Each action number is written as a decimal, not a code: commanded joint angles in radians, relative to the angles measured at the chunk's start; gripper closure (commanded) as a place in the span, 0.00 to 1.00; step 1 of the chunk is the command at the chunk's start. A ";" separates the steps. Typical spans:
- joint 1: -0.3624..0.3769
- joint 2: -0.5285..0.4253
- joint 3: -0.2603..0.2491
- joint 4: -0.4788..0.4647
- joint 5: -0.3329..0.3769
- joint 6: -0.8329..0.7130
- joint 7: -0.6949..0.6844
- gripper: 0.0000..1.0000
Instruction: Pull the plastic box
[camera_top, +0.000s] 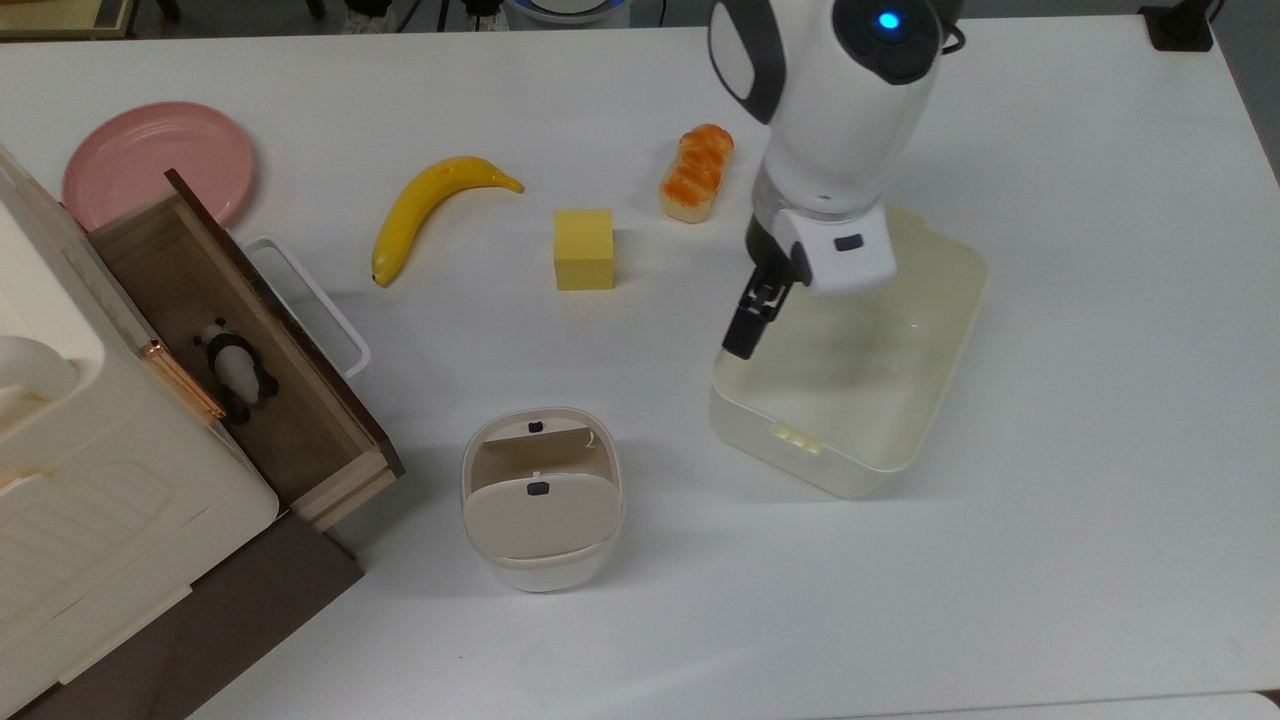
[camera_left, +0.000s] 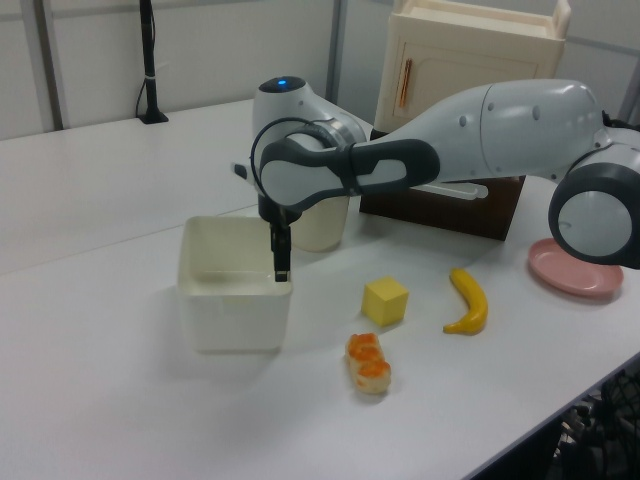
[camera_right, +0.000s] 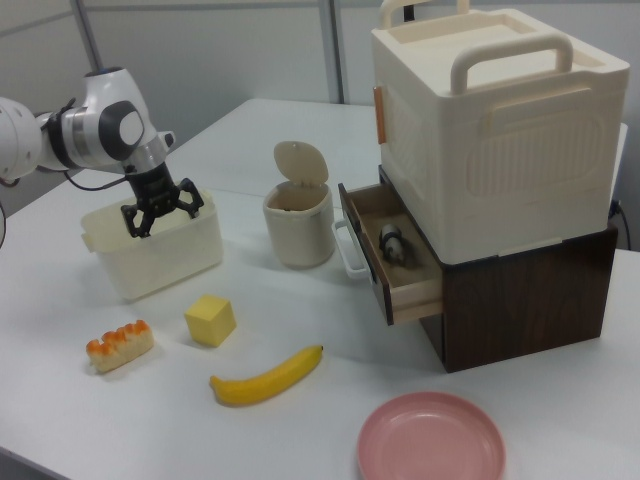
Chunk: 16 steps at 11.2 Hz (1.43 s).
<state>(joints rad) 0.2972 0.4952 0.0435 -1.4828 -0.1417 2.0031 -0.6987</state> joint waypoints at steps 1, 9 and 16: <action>-0.032 -0.066 -0.007 -0.028 -0.012 -0.088 -0.064 0.00; -0.082 -0.208 -0.004 -0.024 0.047 -0.162 -0.045 0.00; -0.282 -0.348 0.009 -0.008 0.048 -0.322 0.738 0.00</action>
<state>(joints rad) 0.0479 0.1754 0.0447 -1.4740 -0.1081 1.6961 -0.2872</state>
